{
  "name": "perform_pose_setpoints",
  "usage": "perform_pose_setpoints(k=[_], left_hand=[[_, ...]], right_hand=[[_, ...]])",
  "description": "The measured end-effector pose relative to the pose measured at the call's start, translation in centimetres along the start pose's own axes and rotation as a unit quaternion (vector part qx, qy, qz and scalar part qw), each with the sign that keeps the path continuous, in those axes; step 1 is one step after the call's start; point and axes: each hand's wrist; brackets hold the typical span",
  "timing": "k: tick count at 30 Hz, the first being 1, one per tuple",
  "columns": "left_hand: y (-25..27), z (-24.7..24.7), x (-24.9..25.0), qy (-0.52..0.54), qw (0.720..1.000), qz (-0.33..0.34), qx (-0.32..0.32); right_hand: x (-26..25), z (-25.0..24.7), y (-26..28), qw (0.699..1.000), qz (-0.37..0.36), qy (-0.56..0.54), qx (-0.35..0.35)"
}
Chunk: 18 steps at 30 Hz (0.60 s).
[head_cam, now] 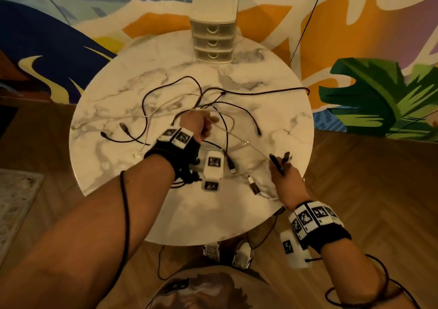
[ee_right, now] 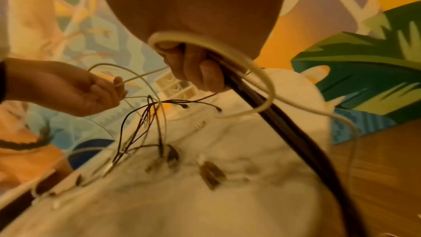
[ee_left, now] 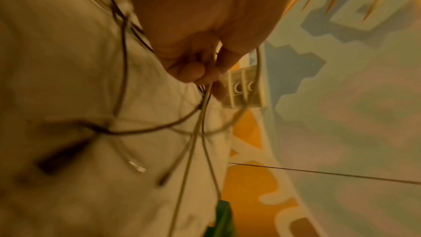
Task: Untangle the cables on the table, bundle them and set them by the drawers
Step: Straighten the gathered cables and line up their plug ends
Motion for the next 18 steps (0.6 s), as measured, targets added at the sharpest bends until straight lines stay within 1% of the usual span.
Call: perform_pose_setpoints(k=[1, 3, 6, 7, 9, 11, 12, 14, 16, 18], left_hand=[[-0.1, -0.4, -0.6, -0.028, 0.999, -0.012, -0.012], [-0.3, -0.9, -1.1, -0.039, 0.999, -0.016, -0.018], [-0.2, -0.7, -1.4, -0.005, 1.000, 0.009, 0.012], [0.2, -0.4, -1.4, 0.003, 1.000, 0.011, 0.013], [1.2, 0.0, -1.4, 0.022, 1.000, 0.007, 0.000], [1.8, 0.5, -1.4, 0.041, 0.999, 0.007, -0.014], [2.0, 0.7, -1.4, 0.049, 0.999, 0.005, -0.019], [2.5, 1.0, -1.2, 0.065, 0.998, -0.001, -0.024], [2.8, 1.4, -1.2, 0.068, 0.997, 0.003, -0.029], [3.0, 1.6, -1.3, 0.041, 0.999, 0.012, -0.025]], right_hand=[[1.1, -0.3, 0.4, 1.000, 0.006, 0.026, -0.015], [2.4, -0.7, 0.9, 0.998, 0.031, 0.054, -0.026], [2.0, -0.8, 0.7, 0.996, 0.045, 0.071, 0.001], [1.4, -0.8, 0.5, 0.994, 0.035, 0.097, 0.021], [-0.4, -1.0, 0.0, 0.988, -0.012, 0.135, 0.079], [-3.0, -1.2, -0.3, 0.985, -0.059, 0.104, 0.123], [-4.4, -1.2, -0.3, 0.986, -0.080, 0.075, 0.126], [-7.1, -0.2, -0.2, 0.989, -0.116, 0.037, 0.085], [-9.0, 1.3, -0.3, 0.989, -0.137, 0.048, 0.020], [-9.7, 2.9, -0.9, 0.989, -0.131, 0.068, -0.012]])
Point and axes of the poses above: each hand's wrist, its own y-axis away from the middle knuckle, its own z-axis out of the palm, x = y × z, and after that the axes turned 12 degrees about x, right-handed
